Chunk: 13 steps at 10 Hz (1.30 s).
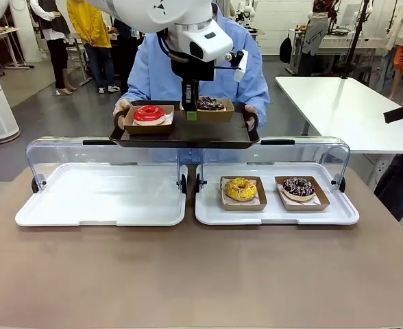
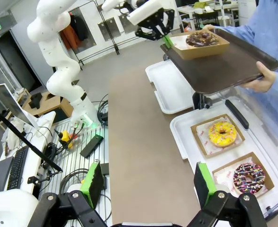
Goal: Provide the desired donut to the person.
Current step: Place the picked Paper togo box onto the Handle tray extended by the person.
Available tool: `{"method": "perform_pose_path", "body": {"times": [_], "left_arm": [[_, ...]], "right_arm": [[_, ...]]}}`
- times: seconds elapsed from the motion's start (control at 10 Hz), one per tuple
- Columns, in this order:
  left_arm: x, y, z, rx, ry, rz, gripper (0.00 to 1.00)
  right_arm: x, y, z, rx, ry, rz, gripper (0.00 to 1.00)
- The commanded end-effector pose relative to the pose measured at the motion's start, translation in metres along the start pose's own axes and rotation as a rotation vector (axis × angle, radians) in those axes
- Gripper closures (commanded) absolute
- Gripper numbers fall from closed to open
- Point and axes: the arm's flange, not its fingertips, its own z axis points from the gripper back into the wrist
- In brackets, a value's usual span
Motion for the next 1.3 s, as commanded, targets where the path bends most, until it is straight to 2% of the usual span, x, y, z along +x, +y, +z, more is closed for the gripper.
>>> {"method": "perform_pose_path", "body": {"times": [0.0,0.6,1.2], "left_arm": [[-0.006,0.015,-0.003,0.013,-0.011,0.011,0.99],[-0.017,0.045,-0.040,-0.013,-0.035,-0.015,0.99],[-0.016,0.051,-0.057,-0.009,-0.035,-0.014,0.99]], "right_arm": [[-0.001,0.000,0.000,0.006,-0.009,0.003,0.00],[-0.001,0.000,0.000,0.006,-0.009,0.003,0.00],[-0.001,0.000,0.000,0.006,-0.009,0.003,0.00]]}}
